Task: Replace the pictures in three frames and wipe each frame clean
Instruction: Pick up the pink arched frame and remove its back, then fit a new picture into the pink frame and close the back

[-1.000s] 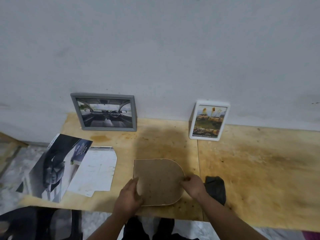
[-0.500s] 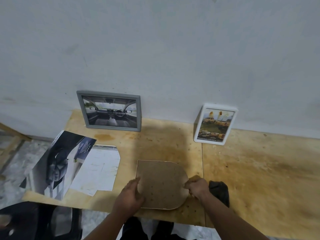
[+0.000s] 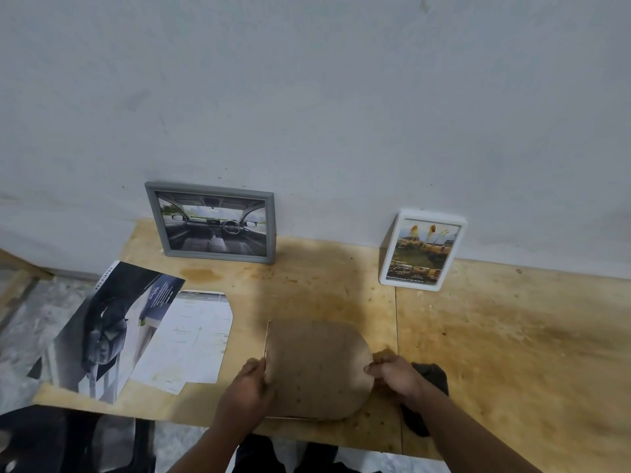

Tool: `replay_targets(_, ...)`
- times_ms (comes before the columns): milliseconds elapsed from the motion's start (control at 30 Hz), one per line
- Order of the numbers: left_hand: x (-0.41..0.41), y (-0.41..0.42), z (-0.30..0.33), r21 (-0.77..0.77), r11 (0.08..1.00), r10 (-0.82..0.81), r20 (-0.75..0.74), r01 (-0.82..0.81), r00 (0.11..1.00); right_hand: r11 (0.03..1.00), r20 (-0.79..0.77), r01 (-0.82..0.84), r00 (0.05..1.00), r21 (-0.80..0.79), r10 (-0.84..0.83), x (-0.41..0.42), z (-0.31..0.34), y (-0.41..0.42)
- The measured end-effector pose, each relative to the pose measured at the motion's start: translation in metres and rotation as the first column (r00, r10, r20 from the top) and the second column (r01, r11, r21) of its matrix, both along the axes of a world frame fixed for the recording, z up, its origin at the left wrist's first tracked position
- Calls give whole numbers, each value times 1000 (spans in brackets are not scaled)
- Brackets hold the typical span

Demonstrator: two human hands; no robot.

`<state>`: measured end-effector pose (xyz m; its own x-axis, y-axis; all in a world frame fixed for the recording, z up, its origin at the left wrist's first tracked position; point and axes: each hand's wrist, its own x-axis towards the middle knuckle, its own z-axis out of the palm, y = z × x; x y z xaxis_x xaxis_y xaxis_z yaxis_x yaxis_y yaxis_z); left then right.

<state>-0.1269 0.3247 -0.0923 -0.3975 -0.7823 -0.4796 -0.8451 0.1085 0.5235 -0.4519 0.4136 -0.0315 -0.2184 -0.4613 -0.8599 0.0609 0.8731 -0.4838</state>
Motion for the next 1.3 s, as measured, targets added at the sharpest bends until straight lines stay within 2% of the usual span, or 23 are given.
replay_targets(100, -1, -1, 1, -30, 1000, 11, 9, -10, 1000, 998, 40, 31, 999, -60, -29, -10, 8, 0)
replay_targets(200, 0, -1, -3, -80, 997, 2, 0, -2, 1000, 953, 106, 255, 965, -162, -240, -19, 16, -9)
replay_targets(400, 7, -4, -21, -85, 996, -24, 0, 24, 1000, 865, -34, 376, 912, -333, -410, -26, 32, -85)
replay_targets(567, 5, -6, -17, -92, 995, -48, 7, 48, 999, 804, 8, 477, 862, -355, -508, -27, 25, -139)
replay_targets(633, 7, -7, -20, -82, 996, -39, 22, 41, 999, 805, -76, 466, 847, -368, -525, -30, 17, -141)
replay_targets(667, 8, -7, -23, -72, 997, -31, 24, 33, 999, 848, -216, 367, 857, -383, -468, -30, 14, -135)
replay_targets(733, 10, -6, -28, -68, 997, -28, 24, 30, 999, 935, -526, 24, 821, -354, -220, -20, 13, -111)
replay_targets(767, 9, -5, -27, -65, 997, -29, 20, 31, 999, 941, -605, -144, 793, -307, -76, -11, 11, -95)
replay_targets(833, 8, -4, -25, -69, 997, -31, 11, 32, 999, 892, -637, -420, 737, -168, 227, 9, 3, -63)
replay_targets(900, 8, -4, -25, -77, 997, -32, 6, 32, 999, 814, -655, -581, 617, -6, 436, 29, -10, -35)
replay_targets(967, 8, -4, -25, -71, 997, -24, 10, 25, 1000, 769, -694, -630, 507, 108, 512, 43, -25, -14)
replay_targets(1033, 7, -4, -24, -69, 997, -18, 11, 19, 1000, 763, -709, -625, 463, 165, 532, 52, -35, -1)
replay_targets(1100, 5, -5, -22, -68, 997, -24, 10, 25, 1000, 803, -718, -572, 487, 169, 498, 58, -43, 5)
replay_targets(1300, 1, -5, -10, -57, 998, -32, 3, 32, 999, 924, -689, -379, 656, 53, 308, 66, -48, -1)
